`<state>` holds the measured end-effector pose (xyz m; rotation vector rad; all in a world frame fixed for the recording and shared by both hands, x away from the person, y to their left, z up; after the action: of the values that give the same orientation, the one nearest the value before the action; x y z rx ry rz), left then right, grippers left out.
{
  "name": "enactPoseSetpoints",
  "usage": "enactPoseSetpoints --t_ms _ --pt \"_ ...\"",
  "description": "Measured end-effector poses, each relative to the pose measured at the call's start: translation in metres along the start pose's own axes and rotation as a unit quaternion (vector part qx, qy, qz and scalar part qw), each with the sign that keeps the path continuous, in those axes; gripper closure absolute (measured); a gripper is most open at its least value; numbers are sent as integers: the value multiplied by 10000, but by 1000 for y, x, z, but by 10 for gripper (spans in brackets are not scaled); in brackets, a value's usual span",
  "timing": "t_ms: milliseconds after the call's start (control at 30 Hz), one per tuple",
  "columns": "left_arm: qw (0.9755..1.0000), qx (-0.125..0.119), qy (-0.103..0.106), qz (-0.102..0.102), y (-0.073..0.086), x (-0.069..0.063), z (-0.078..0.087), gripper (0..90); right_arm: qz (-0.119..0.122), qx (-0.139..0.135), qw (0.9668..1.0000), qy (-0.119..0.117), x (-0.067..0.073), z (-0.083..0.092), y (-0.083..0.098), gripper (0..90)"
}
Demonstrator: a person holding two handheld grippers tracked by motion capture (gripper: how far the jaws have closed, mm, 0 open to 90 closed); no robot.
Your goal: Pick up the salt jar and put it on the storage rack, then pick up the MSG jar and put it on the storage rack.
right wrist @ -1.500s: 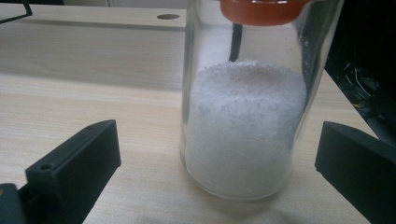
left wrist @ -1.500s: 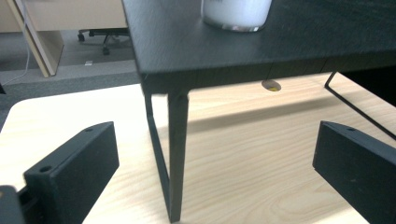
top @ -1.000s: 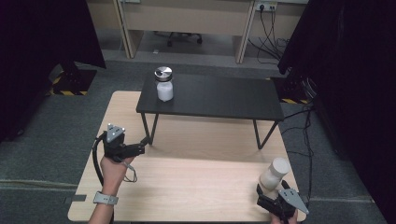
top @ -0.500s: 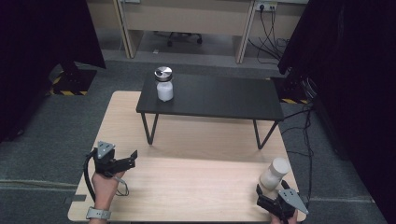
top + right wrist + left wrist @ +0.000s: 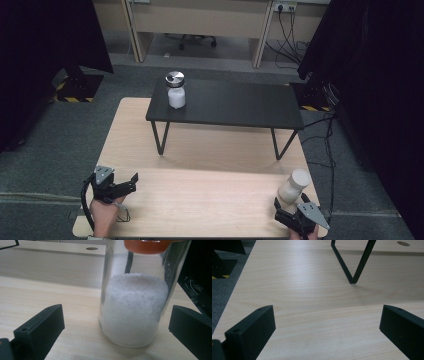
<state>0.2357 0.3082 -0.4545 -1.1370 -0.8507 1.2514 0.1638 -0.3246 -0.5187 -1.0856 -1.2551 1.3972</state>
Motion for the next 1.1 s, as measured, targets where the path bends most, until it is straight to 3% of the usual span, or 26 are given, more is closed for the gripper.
enactPoseSetpoints --t_ms 567,1100 --pt "9997 150 -128 126 30 11 -2 0 91 39 10000 2 2 -1 -1 3" --pt "9999 109 -120 21 35 9 -1 0 144 49 9999 -37 3 -1 -1 3"
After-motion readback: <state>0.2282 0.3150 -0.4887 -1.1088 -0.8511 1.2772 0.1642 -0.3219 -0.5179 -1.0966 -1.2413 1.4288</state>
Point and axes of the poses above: each handheld gripper's, and its own axes: z roughly backward along the jaws, y roughly out of its underside, x roughly to its left, the point moved 2 cm from there along -z, roughly forward along the jaws, and after that the axes turned 15 degrees about -x, right-handed, at the moved point
